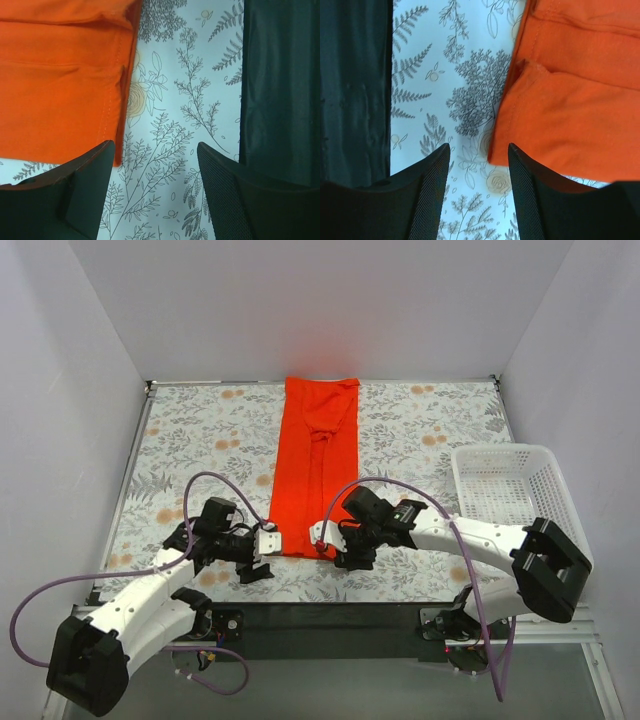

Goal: Fold and stack the t-shirts
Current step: Fold the tshirt

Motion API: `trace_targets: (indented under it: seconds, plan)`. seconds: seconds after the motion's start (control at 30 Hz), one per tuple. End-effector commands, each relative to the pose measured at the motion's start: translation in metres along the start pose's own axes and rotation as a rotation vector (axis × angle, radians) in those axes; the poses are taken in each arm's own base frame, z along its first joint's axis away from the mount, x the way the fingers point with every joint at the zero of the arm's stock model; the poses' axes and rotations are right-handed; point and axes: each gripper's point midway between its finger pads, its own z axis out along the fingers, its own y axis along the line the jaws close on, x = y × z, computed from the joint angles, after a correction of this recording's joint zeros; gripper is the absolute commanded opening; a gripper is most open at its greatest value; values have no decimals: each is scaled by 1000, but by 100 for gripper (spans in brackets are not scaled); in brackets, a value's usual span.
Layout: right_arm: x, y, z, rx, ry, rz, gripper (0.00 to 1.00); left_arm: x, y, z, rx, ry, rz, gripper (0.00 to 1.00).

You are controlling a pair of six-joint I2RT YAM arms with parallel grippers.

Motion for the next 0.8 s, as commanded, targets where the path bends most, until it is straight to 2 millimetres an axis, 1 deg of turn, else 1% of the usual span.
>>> trace_targets:
  seconds: [0.0, 0.03, 0.1, 0.13, 0.27, 0.37, 0.43, 0.5, 0.6, 0.67, 0.73, 0.77]
  plan:
    - [-21, -17, 11, 66, -73, -42, 56, 7, 14, 8, -41, 29, 57, 65]
    - [-16, -15, 15, 61, -65, -39, 55, 9, 15, 9, -37, 37, 62, 64]
    - [-13, -11, 19, 51, -61, -47, 52, 14, 15, 12, -24, 56, 62, 63]
    - [-6, -9, 23, 50, -46, -40, 52, 17, 16, 13, -24, 62, 74, 62]
    - [6, -12, 32, 70, -21, -40, 50, 19, 19, 16, -31, 64, 90, 61]
    - [16, -15, 39, 81, 4, -31, 50, 22, 17, 17, -24, 67, 94, 61]
    - [22, -15, 43, 80, 24, -9, 50, 23, 16, 17, -24, 67, 90, 61]
    - [24, -14, 44, 80, 25, 25, 50, 24, 16, 16, -33, 70, 96, 60]
    - [25, -13, 42, 72, 13, 62, 49, 25, 13, 16, -31, 65, 106, 60]
    - [18, -14, 36, 78, -18, 65, 49, 26, 12, 16, -33, 63, 114, 60]
    - [0, -17, 25, 90, -72, 49, 49, 27, 11, 16, -32, 64, 122, 59]
    - [-4, -14, 20, 83, -80, 49, 48, 26, 11, 15, -32, 64, 121, 59]
